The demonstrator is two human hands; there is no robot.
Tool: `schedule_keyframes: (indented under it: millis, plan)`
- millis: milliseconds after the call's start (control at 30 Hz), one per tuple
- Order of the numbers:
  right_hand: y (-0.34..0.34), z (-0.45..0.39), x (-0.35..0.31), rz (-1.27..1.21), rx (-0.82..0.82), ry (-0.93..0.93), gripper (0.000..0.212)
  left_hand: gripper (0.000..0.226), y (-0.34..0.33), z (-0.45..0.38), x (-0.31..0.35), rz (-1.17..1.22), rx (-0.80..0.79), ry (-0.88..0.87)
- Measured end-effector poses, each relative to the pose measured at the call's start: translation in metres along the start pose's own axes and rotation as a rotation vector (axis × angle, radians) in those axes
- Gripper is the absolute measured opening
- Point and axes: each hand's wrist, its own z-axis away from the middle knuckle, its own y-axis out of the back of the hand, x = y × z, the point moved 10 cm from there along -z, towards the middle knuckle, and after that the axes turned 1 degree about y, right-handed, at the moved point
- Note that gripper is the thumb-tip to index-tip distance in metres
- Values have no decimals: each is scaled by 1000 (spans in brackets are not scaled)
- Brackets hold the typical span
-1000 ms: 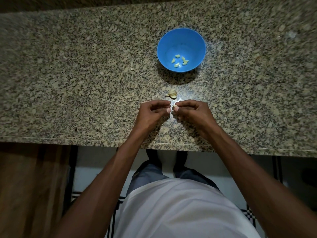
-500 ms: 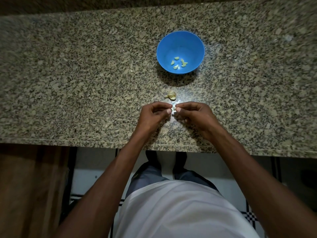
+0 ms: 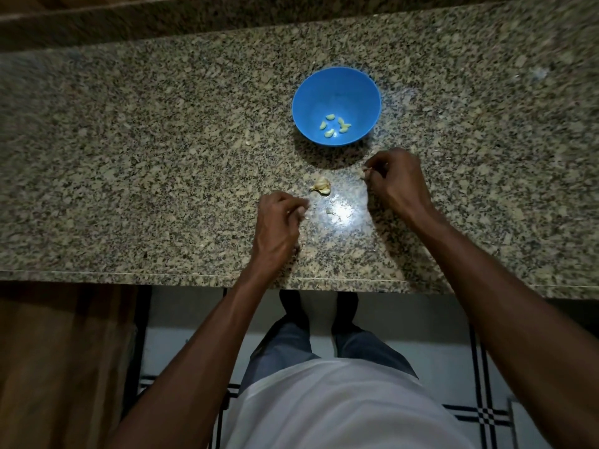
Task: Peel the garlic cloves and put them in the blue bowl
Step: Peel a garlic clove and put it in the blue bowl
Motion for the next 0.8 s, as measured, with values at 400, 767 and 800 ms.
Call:
schedule_keyframes:
  millis: [400,767,800]
  plan:
    - [-85,77,-45,176,-203,223,19,53,-29,13,6,-244,-153,-148]
    - [-69,55,-47,178,-142,207,14,62,-5,-39,10,-185,-81,-70]
    - [-72,58,-48,182,-160,215,15,62,-11,-45,14,-216,-122,-105]
